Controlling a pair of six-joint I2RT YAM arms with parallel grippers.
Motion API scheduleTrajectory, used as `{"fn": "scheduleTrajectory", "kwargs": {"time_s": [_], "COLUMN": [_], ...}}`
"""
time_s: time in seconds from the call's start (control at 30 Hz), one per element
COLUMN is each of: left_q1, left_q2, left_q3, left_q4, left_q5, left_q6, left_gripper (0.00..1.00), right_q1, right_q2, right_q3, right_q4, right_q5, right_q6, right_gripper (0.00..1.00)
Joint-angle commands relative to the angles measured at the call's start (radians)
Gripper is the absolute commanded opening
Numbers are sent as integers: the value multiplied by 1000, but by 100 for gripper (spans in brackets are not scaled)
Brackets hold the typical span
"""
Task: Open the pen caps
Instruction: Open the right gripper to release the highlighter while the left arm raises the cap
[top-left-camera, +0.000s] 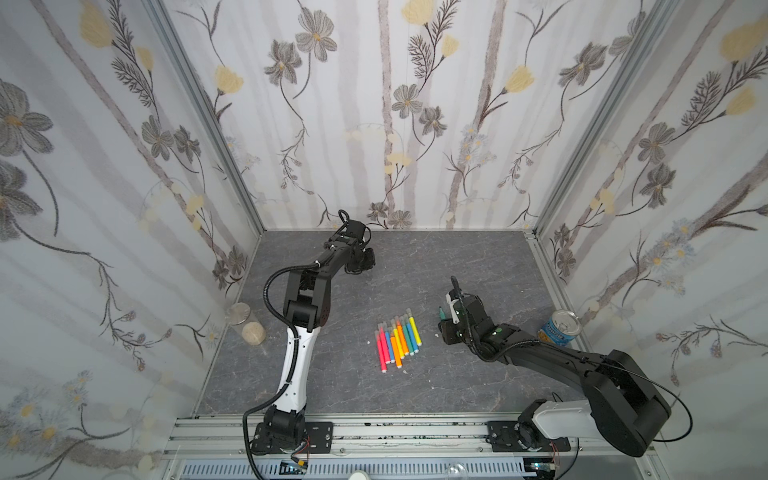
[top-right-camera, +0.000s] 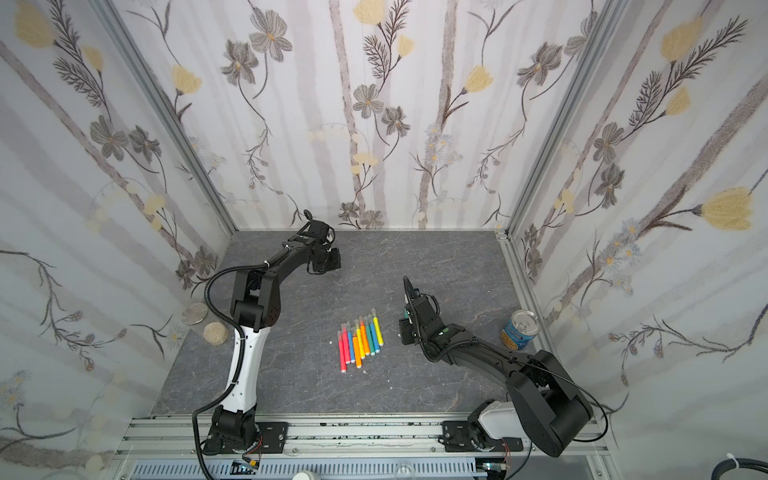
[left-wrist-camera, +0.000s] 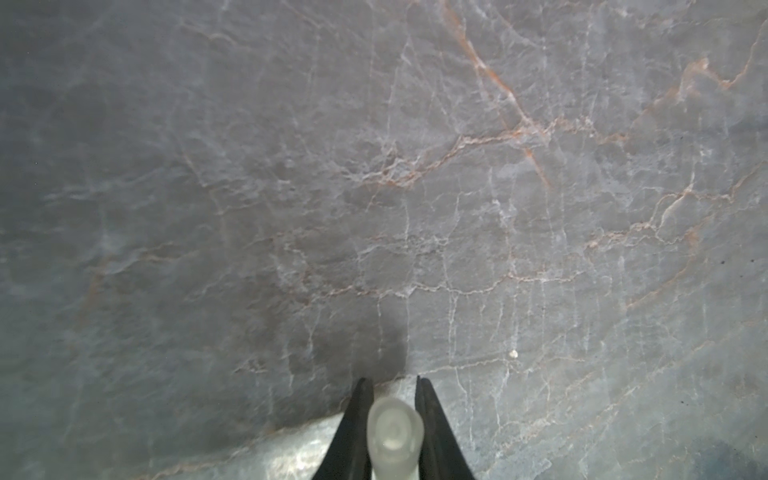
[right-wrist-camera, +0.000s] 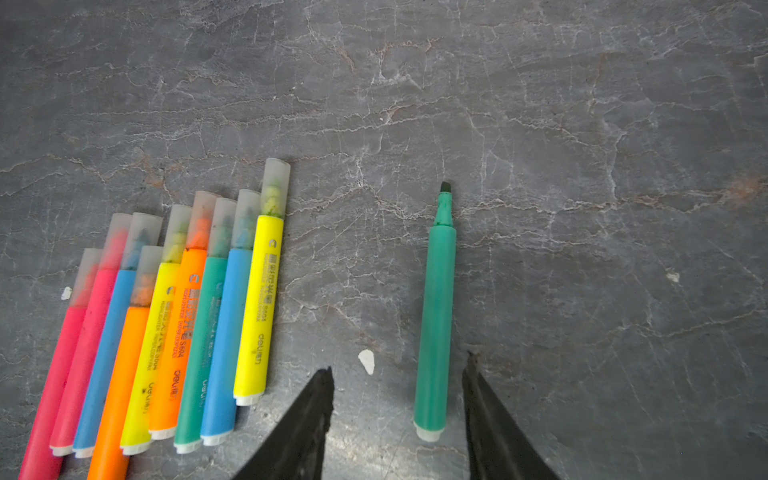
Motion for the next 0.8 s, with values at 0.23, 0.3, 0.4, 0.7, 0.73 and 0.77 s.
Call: {"fn": "scheduleTrajectory", "kwargs": {"time_s": [0.23, 0.3, 0.4, 0.7, 0.73, 0.77], "left_q1": [9, 10, 10, 11, 11, 12], "left_q2": [-79, -110, -174, -499, -544, -584], "left_q3": [-116, -141, -190, -469, -501, -527], "left_q4": [52, 65, 89, 378, 414, 447], "left_q5": [15, 18, 29, 206, 216, 221], "left_q6": [-3, -5, -8, -93, -105, -117], "left_gripper": [36, 38, 40, 41, 41, 41], "right_q1": [12, 16, 24, 63, 66, 67], "right_q2": [13, 14, 19, 71, 73, 74], "right_q3": [34, 45, 62, 120, 120, 120], "right_q4": [6, 0, -2, -25, -22, -21], "right_q5": [13, 16, 18, 35, 34, 34], "right_q6": [8, 8, 8, 14, 18, 19], "right_gripper": [51, 51, 51, 51, 51, 51]}}
